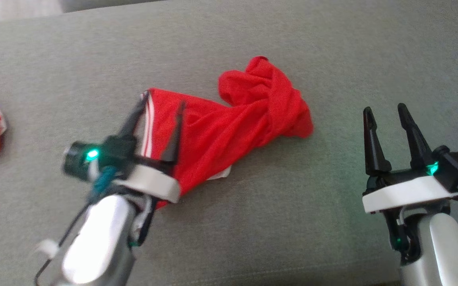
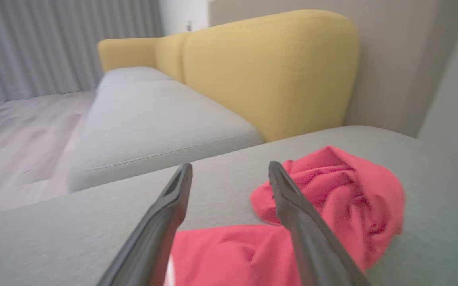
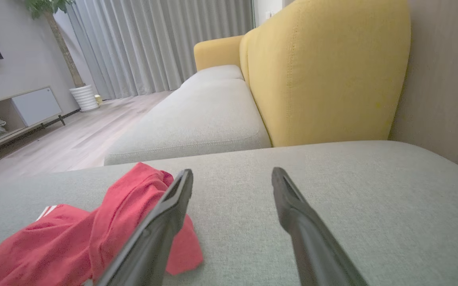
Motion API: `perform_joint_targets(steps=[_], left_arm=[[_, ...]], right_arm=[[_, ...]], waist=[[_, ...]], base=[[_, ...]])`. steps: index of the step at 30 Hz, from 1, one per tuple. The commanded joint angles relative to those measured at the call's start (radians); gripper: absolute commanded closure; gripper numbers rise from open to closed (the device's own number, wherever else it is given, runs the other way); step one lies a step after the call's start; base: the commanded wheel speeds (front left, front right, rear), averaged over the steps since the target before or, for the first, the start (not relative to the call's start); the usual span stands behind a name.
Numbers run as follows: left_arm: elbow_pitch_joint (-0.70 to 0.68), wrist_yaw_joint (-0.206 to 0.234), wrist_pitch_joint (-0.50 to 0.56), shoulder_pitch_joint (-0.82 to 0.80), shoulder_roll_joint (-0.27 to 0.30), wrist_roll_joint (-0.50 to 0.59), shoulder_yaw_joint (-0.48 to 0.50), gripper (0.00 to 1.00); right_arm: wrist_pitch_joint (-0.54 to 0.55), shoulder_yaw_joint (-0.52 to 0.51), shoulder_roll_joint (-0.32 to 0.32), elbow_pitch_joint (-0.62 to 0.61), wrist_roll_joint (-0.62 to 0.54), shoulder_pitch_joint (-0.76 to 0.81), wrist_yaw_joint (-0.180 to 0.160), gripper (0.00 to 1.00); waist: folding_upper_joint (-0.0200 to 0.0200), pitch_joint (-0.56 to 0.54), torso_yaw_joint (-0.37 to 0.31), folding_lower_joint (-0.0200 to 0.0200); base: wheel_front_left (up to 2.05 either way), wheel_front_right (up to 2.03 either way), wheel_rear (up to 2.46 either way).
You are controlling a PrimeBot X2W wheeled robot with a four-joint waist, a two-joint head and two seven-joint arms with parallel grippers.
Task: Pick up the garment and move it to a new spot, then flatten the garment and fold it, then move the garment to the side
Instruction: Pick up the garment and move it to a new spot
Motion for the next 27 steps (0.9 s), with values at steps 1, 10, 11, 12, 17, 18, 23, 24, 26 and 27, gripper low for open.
perform_joint_targets(steps=[1,10,11,12,17,18,23,24,26,27], left_arm=[[-0.052,0.019,-0.012,0.002,0.025,-0.012,0.060,0.00],[-0.127,0.065,-0.012,0.136,0.073,-0.047,0.196,0.00],[-0.131,0.063,-0.012,0.150,0.075,-0.049,0.202,0.00],[-0.135,0.062,-0.012,0.164,0.077,-0.050,0.204,0.00],[-0.142,0.060,-0.012,0.228,0.080,-0.055,0.207,0.00],[-0.142,0.061,-0.012,0.239,0.081,-0.056,0.206,0.00],[-0.137,0.063,-0.011,0.288,0.087,-0.063,0.203,0.00],[-0.136,0.064,-0.011,0.296,0.088,-0.065,0.202,0.00],[-0.136,0.066,-0.010,0.311,0.088,-0.068,0.201,0.00],[-0.137,0.067,-0.009,0.318,0.088,-0.070,0.200,0.00]], right_arm=[[0.007,0.018,-0.003,-0.042,-0.007,-0.002,0.008,0.00],[0.039,0.035,-0.003,-0.061,-0.030,0.022,0.008,0.00],[0.042,0.038,-0.003,-0.062,-0.032,0.027,0.008,0.00],[0.044,0.040,-0.003,-0.062,-0.035,0.033,0.008,0.00],[0.055,0.045,-0.003,-0.064,-0.046,0.063,0.008,0.00],[0.057,0.045,-0.003,-0.066,-0.050,0.069,0.008,0.00],[0.069,0.041,-0.003,-0.073,-0.057,0.105,0.008,0.00],[0.071,0.038,-0.003,-0.076,-0.058,0.112,0.008,0.00],[0.076,0.034,-0.003,-0.079,-0.058,0.128,0.008,0.00],[0.078,0.032,-0.003,-0.081,-0.060,0.135,0.008,0.00]], waist=[[0.0000,-0.023,0.040,0.0000],[0.0000,-0.057,0.099,0.0000],[0.0000,-0.064,0.101,0.0000],[0.0000,-0.071,0.103,0.0000],[0.0000,-0.110,0.097,0.0000],[0.0000,-0.118,0.095,0.0000],[0.0000,-0.154,0.084,0.0000],[0.0000,-0.160,0.082,0.0000],[0.0000,-0.172,0.081,0.0000],[0.0000,-0.177,0.080,0.0000]], base=[[0.00,0.00,0.00],[0.00,0.00,0.00],[0.00,0.00,0.00],[0.00,0.00,0.00],[0.00,0.00,0.00],[0.00,0.00,0.00],[0.00,0.00,0.00],[0.00,0.00,0.00],[0.00,0.00,0.00],[0.00,0.00,0.00]])
